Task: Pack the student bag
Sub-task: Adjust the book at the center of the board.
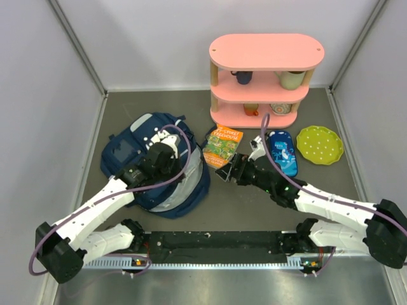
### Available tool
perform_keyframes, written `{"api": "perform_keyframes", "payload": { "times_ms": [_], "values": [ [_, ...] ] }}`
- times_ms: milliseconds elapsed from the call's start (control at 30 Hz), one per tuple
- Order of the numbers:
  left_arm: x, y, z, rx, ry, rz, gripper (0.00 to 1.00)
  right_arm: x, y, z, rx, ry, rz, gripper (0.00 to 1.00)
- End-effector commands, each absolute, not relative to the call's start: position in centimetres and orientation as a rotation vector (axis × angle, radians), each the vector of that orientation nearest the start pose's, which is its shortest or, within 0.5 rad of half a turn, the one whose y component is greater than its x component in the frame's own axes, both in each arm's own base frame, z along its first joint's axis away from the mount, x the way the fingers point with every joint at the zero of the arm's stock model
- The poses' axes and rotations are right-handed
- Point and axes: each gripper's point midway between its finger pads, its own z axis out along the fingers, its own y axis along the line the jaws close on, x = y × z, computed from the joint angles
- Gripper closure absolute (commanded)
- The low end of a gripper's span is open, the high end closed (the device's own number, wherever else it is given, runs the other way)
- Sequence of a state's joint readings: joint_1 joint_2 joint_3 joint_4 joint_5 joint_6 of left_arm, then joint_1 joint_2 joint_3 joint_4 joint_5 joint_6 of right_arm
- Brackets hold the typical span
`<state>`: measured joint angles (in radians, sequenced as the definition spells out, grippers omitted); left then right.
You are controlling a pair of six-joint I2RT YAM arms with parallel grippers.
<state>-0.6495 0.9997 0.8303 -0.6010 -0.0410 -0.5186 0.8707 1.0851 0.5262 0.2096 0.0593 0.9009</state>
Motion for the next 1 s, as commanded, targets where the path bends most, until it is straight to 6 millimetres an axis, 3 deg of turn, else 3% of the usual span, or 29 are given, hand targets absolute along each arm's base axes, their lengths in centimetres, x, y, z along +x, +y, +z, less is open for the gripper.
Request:
{"api": "perform_keyframes", "payload": {
  "times_ms": [0,133,167,233,300,333,433,633,800,967],
  "values": [
    [20.6,-18.2,14.4,0.089,2.426,-0.574,0.78,22.6,26.3,17.0,0.141,2.117,0.916,0.14],
    [19.9,-17.6,15.9,0.057,2.353,-0.621,0.38,21.7,24.9,18.1,0.144,2.13,0.887,0.12],
    [19.9,-17.4,16.0,0.046,2.339,-0.621,0.32,21.5,24.6,18.0,0.15,2.131,0.887,0.07],
    [19.9,-17.1,17.1,0.046,2.289,-0.633,0.24,20.9,24.1,19.0,0.161,2.095,0.93,0.04],
    [19.9,-16.7,18.0,0.032,2.262,-0.626,0.19,20.2,23.6,18.8,0.119,2.084,0.935,0.03],
    [19.8,-16.4,18.8,0.025,2.232,-0.633,0.12,19.9,23.0,18.9,0.11,2.08,0.925,0.02],
    [19.9,-15.6,20.1,0.021,2.149,-0.629,0.02,19.8,20.7,17.5,0.162,2.108,0.807,0.01],
    [19.7,-14.7,22.1,-0.018,2.038,-0.657,0.01,19.9,19.8,18.5,0.184,2.117,0.76,0.01],
    [19.4,-14.4,24.2,-0.038,1.984,-0.684,0.01,19.4,19.0,21.4,0.195,2.101,0.762,0.01],
    [19.4,-14.6,24.9,-0.061,1.948,-0.724,0.01,19.8,17.7,25.0,0.234,1.992,0.778,0.01]
  ]
}}
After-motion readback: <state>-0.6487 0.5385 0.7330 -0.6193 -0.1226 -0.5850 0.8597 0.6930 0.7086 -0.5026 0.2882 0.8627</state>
